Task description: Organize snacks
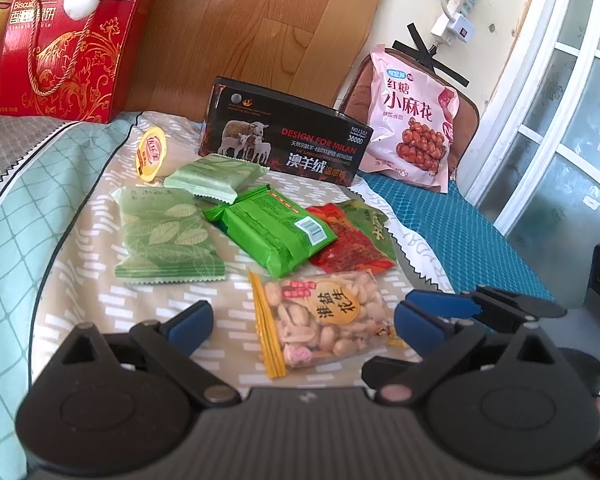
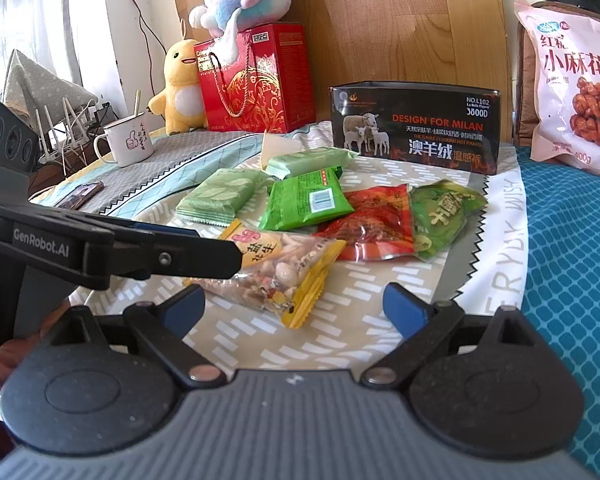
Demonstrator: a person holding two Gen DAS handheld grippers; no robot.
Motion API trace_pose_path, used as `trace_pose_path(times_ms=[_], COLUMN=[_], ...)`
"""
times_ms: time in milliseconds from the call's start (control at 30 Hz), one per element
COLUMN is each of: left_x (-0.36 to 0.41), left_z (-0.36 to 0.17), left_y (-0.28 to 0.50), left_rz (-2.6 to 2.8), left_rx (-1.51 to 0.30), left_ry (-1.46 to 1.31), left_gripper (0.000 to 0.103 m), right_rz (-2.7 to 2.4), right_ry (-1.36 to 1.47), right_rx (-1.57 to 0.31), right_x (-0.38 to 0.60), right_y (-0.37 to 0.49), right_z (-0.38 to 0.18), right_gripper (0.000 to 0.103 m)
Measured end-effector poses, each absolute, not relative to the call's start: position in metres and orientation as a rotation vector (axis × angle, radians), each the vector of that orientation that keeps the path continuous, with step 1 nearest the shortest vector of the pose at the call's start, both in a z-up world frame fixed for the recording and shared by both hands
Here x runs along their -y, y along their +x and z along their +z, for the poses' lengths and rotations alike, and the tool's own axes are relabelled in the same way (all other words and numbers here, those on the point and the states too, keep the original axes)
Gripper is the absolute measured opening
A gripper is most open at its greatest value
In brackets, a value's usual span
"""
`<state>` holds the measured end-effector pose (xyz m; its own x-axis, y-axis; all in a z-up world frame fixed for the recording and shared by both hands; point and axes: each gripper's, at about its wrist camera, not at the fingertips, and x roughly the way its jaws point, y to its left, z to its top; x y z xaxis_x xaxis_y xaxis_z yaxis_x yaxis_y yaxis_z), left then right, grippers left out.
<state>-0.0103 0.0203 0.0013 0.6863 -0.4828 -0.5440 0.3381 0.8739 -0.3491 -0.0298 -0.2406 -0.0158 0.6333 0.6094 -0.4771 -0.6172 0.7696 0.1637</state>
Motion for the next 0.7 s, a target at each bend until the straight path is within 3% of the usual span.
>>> trace_pose_path(times_ms=[700], left_x=[-0.0194], left_z=[0.0011], left_y=[-0.0101], left_rz=[-0.465], left_rx=[-0.673], left_ry=[-0.225], left_gripper=[0.102], right_rz=[0.703], right_ry=[-0.014], right_rx=[-0.537], right_x=[0.2409], right_y=[-0.0294], right_z=[-0.0162], right_gripper=[0.097])
